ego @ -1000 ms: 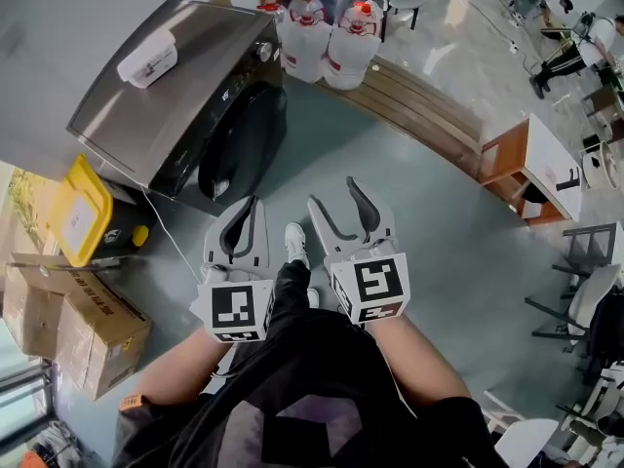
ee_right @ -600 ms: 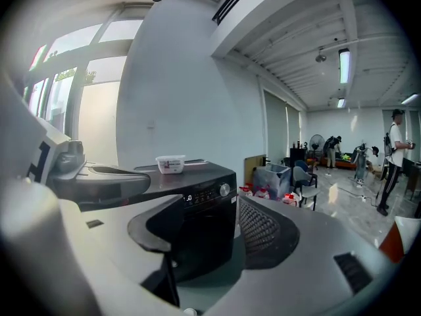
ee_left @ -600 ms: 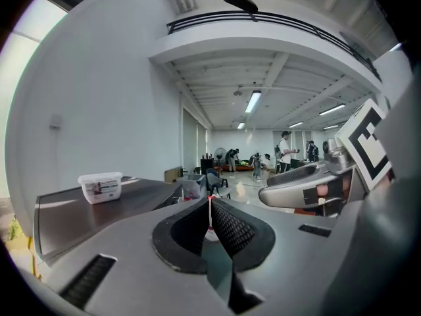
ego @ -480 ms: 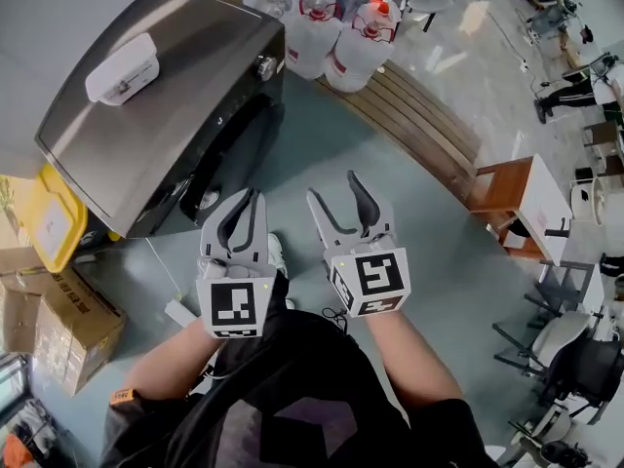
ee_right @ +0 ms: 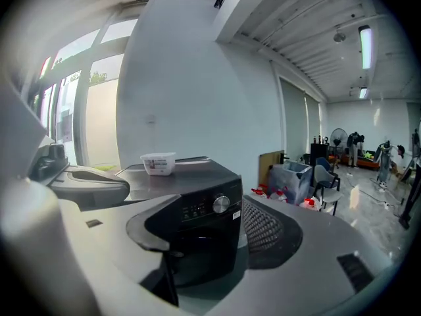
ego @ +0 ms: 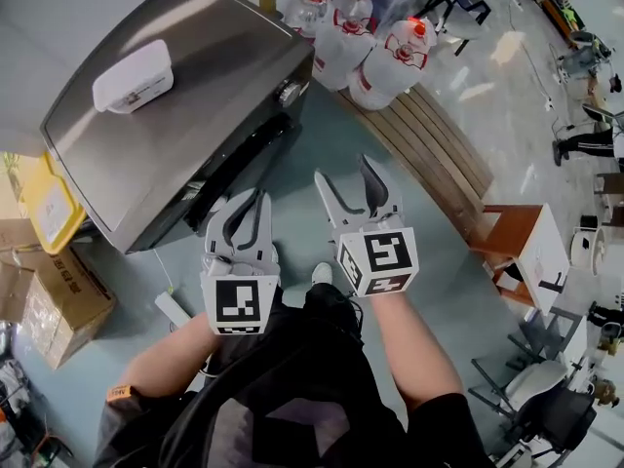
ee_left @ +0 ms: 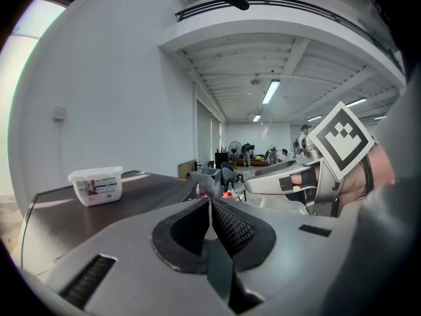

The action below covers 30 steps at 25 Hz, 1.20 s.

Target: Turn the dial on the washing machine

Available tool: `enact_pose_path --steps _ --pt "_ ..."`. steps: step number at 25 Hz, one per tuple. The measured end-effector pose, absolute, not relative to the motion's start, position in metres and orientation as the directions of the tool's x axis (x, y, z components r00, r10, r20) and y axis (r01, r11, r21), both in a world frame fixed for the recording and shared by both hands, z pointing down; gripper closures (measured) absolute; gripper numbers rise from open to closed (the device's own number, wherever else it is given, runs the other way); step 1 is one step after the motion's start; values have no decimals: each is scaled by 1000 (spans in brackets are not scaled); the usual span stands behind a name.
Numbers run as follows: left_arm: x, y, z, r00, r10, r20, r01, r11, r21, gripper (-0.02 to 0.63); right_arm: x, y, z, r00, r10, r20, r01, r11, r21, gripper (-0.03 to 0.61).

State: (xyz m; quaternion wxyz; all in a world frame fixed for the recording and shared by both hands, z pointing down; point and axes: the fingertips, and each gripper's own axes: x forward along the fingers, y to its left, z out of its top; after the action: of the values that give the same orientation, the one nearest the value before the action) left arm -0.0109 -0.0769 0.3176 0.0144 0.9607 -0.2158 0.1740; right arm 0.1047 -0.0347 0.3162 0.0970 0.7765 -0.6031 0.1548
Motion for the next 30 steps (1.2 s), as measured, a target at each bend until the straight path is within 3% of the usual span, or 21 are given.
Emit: enact_pose_path --steps 15,30 --pt "32 -99 345 555 -762 334 -790 -609 -76 598 165 -109 366 -188 -896 403 -982 160 -101 295" --pt "20 -117 417 338 -865 371 -916 -393 -82 597 166 -172 435 -211 -879 427 -957 274 92 290"
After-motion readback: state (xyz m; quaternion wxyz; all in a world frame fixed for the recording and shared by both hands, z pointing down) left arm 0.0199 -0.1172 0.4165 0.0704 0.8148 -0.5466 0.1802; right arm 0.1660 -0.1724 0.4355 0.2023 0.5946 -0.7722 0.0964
